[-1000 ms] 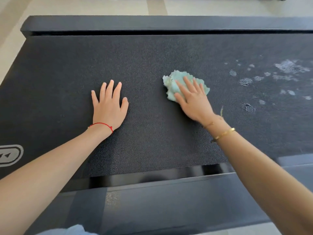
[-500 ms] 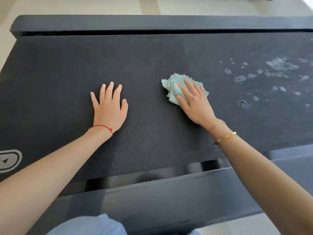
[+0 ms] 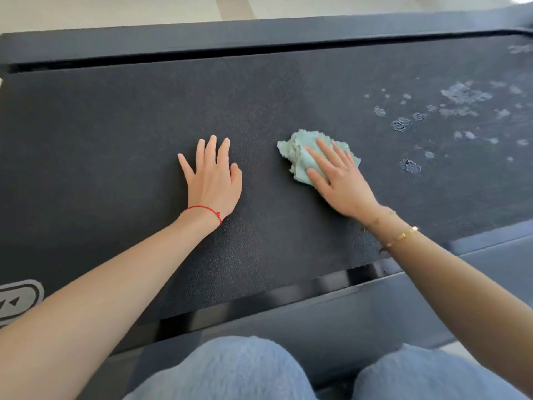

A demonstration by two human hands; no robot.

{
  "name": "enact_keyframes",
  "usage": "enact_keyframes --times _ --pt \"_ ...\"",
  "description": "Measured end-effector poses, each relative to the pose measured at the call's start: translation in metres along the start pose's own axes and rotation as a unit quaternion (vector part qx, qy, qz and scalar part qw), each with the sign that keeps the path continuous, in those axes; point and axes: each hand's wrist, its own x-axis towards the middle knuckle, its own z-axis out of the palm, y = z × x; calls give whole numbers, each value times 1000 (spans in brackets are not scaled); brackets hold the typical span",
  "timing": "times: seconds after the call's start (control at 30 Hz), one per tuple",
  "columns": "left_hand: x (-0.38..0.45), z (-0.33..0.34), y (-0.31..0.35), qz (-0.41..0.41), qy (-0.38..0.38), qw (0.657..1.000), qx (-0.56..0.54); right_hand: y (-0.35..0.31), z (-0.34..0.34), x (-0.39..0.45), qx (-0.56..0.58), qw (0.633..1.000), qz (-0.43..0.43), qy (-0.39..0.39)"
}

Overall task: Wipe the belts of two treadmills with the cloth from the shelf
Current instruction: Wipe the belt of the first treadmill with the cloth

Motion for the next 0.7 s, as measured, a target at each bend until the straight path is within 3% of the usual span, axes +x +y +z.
enact_keyframes --times 0.1,0.3,0.43,0.53,0.7 --pt "9 3 7 13 7 1000 -1 2 3 32 -16 999 51 11" --pt "27 10 25 -13 15 999 -24 -17 2 -50 -6 992 -122 -28" --pt "36 17 35 -18 15 1000 -8 4 -7 -49 -9 983 -177 -56" --pt "45 21 40 -19 18 1000 5 38 -8 2 -8 989 -147 -31" --pt "65 25 54 -15 32 999 16 67 -9 110 -7 999 31 18"
